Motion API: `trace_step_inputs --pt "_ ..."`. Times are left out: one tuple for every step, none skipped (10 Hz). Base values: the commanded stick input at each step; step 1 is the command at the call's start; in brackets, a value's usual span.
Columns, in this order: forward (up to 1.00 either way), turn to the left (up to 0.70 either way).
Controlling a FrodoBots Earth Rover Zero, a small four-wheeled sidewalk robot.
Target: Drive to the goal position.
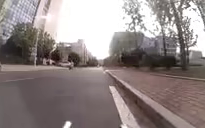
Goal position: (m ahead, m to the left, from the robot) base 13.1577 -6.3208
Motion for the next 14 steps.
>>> trace_step_inputs --pt "1.00 0.00" --pt "1.00 0.00" --pt "1.00 0.00" --pt "1.00 0.00" --pt "1.00 0.00" --pt "1.00 0.00" --pt "1.00 0.00" --pt "1.00 0.00" --pt "1.00 0.00" --pt "1.00 0.00" --pt "1.00 0.00" --pt "1.00 0.00" --pt "1.00 0.00" --pt "1.00 0.00"
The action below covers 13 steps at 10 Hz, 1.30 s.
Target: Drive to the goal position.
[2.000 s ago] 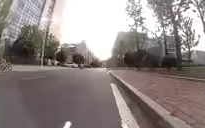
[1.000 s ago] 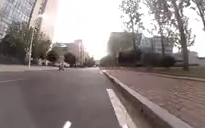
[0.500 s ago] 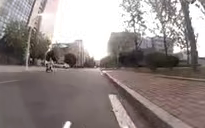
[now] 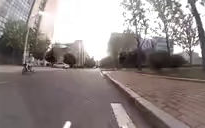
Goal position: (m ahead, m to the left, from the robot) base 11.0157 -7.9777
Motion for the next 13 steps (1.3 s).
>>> trace_step_inputs --pt "1.00 0.00" --pt "1.00 0.00" --pt "1.00 0.00" --pt "1.00 0.00" --pt "1.00 0.00" --pt "1.00 0.00" --pt "1.00 0.00" --pt "1.00 0.00" --pt "1.00 0.00" --pt "1.00 0.00" --pt "1.00 0.00" --pt "1.00 0.00" --pt "1.00 0.00"
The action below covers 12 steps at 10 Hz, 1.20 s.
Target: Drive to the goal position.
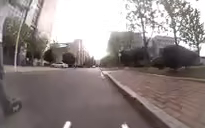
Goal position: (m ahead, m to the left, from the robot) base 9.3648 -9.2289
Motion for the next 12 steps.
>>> trace_step_inputs --pt "1.00 0.00" --pt "1.00 0.00" --pt "1.00 0.00" --pt "1.00 0.00" --pt "1.00 0.00" --pt "1.00 0.00" --pt "1.00 0.00" --pt "1.00 0.00" --pt "1.00 0.00" --pt "1.00 0.00" --pt "1.00 0.00" --pt "1.00 0.00"
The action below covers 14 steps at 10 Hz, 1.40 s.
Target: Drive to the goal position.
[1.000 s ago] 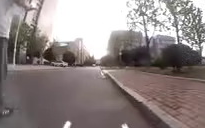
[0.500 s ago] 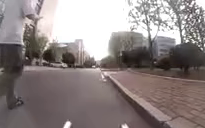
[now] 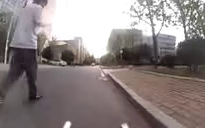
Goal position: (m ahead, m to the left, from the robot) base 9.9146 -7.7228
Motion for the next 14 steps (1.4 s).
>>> trace_step_inputs --pt "1.00 0.00" --pt "1.00 0.00" --pt "1.00 0.00" --pt "1.00 0.00" --pt "1.00 0.00" --pt "1.00 0.00" --pt "1.00 0.00" --pt "1.00 0.00" --pt "1.00 0.00" --pt "1.00 0.09" --pt "1.00 0.31" --pt "1.00 0.40" --pt "1.00 0.18" --pt "1.00 0.06"
